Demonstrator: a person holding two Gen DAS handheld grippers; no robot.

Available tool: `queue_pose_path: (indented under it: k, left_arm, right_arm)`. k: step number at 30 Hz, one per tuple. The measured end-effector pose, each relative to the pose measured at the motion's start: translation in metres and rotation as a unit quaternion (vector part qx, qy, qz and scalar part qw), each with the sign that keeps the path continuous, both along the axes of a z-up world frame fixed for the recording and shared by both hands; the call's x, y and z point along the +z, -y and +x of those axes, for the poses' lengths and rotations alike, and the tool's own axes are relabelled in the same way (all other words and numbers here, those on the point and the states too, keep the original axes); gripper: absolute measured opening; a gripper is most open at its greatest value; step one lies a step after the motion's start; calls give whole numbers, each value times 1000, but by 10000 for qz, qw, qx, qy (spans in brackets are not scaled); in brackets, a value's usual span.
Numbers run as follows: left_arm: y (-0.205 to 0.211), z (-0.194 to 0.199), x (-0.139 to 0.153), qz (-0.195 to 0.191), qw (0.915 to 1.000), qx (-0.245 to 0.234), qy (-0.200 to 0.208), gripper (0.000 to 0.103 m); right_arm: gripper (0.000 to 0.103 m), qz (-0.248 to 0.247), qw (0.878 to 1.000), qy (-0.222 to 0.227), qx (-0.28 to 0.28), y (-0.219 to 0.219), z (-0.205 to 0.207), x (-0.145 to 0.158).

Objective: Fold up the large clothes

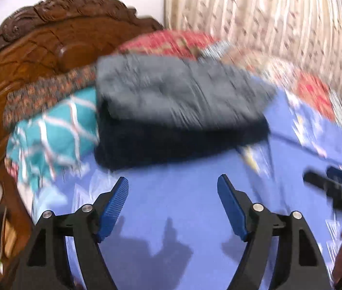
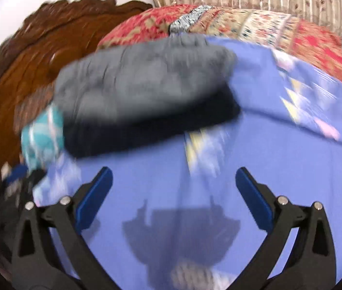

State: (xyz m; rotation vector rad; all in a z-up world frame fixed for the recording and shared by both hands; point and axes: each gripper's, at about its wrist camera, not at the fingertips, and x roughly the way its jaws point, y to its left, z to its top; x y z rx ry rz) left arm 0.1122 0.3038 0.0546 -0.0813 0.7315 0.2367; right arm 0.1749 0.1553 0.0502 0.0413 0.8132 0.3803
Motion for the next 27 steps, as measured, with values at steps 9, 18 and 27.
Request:
queue_pose_path:
  k: [9, 18, 27]
  left_arm:
    - [67, -97, 8, 155, 9985, -205, -490, 100]
    - [80, -161, 38, 246, 9990, -28, -369, 102]
    - [93, -189, 58, 400, 9991, -135, -12, 109]
  right_arm:
    - [98, 357, 9979, -167, -513, 72, -160, -1]
    - [98, 636, 9977, 121, -190, 72, -219, 20]
    - [98, 720, 9967, 313, -205, 79, -241, 34]
